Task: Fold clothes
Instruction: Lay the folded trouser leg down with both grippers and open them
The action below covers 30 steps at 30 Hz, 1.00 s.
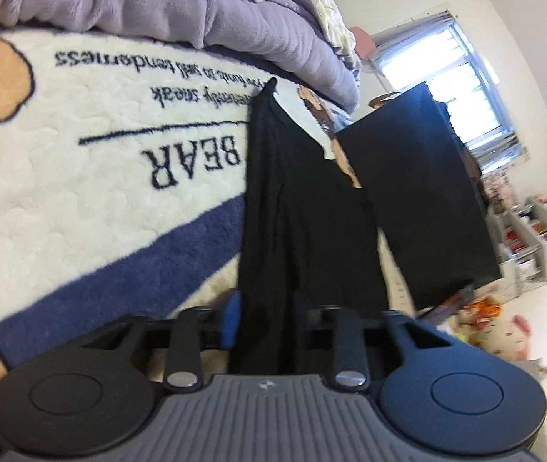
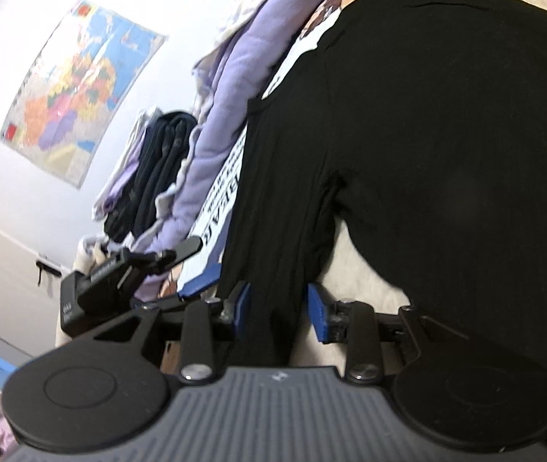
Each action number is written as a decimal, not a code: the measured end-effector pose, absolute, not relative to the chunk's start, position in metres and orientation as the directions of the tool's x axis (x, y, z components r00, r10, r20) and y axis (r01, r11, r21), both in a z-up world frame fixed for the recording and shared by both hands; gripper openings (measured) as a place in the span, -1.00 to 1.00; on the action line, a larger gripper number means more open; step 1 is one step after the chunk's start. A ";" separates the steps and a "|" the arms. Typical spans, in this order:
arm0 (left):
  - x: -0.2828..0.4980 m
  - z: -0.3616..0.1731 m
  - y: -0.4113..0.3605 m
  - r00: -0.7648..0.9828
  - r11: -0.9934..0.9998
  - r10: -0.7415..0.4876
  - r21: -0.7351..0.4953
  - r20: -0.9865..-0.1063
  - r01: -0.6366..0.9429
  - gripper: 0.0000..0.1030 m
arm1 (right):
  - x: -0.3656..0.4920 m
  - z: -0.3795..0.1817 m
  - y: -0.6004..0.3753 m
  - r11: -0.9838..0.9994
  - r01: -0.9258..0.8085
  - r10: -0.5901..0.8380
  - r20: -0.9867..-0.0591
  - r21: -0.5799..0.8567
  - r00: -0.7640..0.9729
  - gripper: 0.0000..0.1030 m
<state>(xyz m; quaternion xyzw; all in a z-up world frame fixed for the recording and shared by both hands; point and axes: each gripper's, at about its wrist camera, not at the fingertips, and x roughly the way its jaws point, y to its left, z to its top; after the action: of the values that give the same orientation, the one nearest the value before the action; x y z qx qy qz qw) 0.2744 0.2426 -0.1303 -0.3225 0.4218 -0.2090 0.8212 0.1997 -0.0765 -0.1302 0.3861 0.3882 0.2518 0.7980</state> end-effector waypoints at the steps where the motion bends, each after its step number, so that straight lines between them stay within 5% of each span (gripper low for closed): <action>1: 0.271 -0.130 0.240 0.570 0.720 -0.600 -0.690 -0.561 0.077 -1.00 | 0.201 -0.129 -0.075 0.577 -0.101 0.697 -0.424 0.810 0.579 -0.34; 13: 0.263 -0.102 0.214 0.686 0.943 -0.283 -0.323 -0.670 0.074 -1.00 | 0.202 -0.128 -0.074 0.583 -0.079 0.669 -0.423 0.808 0.611 -0.34; 17: 0.265 -0.102 0.225 0.650 0.912 -0.334 -0.409 -0.683 0.038 -0.83 | 0.201 -0.127 -0.073 0.593 -0.087 0.665 -0.426 0.800 0.614 -0.32; 20: 0.255 -0.099 0.233 0.616 0.886 -0.386 -0.463 -0.686 0.040 -0.47 | 0.200 -0.126 -0.074 0.595 -0.085 0.662 -0.428 0.799 0.615 -0.26; 30: 0.180 -0.098 0.245 0.510 0.857 -0.470 -0.510 -0.720 0.070 -0.46 | 0.174 -0.122 -0.080 0.632 -0.085 0.648 -0.465 0.770 0.603 -0.06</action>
<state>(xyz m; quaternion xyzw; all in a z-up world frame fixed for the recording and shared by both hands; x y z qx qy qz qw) 0.1803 0.2448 -0.0985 -0.2137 0.4683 -0.1603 0.8422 0.1741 -0.0798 -0.1216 0.3658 0.3850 0.2242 0.8171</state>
